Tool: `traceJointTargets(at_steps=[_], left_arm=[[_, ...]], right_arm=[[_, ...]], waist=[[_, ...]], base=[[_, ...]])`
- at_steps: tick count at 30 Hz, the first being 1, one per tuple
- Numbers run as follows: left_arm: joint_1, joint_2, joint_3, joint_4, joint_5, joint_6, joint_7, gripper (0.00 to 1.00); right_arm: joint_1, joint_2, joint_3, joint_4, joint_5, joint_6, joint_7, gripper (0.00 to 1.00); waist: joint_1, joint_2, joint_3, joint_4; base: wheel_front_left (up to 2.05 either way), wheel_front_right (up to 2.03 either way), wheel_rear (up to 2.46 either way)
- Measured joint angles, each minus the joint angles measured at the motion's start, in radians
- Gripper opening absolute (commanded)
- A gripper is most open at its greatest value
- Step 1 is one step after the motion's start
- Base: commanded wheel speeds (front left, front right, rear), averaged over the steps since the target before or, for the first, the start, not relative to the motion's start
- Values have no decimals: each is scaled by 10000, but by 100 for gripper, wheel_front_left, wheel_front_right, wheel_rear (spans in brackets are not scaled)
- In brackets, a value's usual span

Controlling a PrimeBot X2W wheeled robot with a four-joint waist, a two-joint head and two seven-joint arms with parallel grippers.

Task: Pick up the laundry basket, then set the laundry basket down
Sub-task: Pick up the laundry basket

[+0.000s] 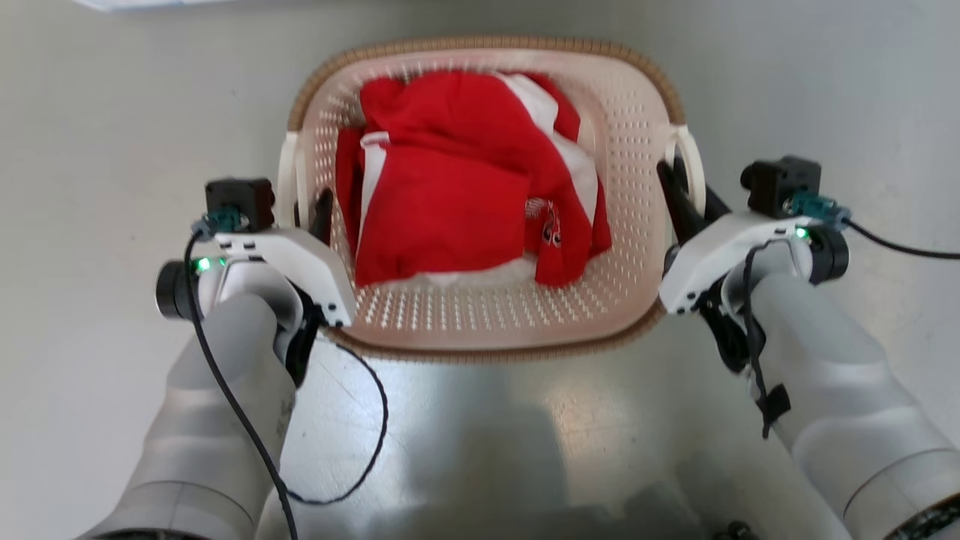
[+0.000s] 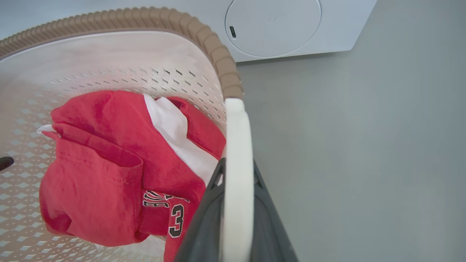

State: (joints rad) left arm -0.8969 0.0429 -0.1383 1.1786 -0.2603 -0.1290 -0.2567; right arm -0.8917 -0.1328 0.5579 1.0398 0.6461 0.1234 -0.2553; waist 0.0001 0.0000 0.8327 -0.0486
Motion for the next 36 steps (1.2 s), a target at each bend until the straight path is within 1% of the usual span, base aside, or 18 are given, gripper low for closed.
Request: traceJointTargets(at_steps=[5, 12, 18, 22, 30, 36], left_arm=[[316, -67, -372, 445, -397, 2, 12, 0], [717, -77, -913, 794, -966, 13, 136, 0], [1286, -86, -1442, 938, -1383, 31, 755, 0], [1617, -94, -1624, 1045, -1758, 31, 1281, 0], [2450, -98, -2121, 1141, -2337, 33, 1818, 0], [2858, -98, -2489, 1116, -2819, 58, 2201, 0]], right_arm=[[319, 36, 656, 414, 497, -2, 0, 0], [563, 142, 1645, 800, 1501, -4, 102, 0], [954, 157, 2420, 1018, 2201, -4, 543, 0], [1266, 173, 2869, 1089, 2677, -4, 909, 0], [1809, 190, 3609, 1216, 3425, -6, 1785, 0], [2104, 144, 4031, 1304, 3900, -6, 2245, 0]], waist=[[1, 0, -738, 15], [0, 0, -1920, 2], [0, 0, -3034, -42], [0, 0, -3815, -63], [-1, 0, -5369, -124], [0, 0, -6325, -164]], base=[[0, 0, 0], [0, 0, 0], [0, 0, 0], [0, 0, 0], [0, 0, 0], [0, 0, 0]])
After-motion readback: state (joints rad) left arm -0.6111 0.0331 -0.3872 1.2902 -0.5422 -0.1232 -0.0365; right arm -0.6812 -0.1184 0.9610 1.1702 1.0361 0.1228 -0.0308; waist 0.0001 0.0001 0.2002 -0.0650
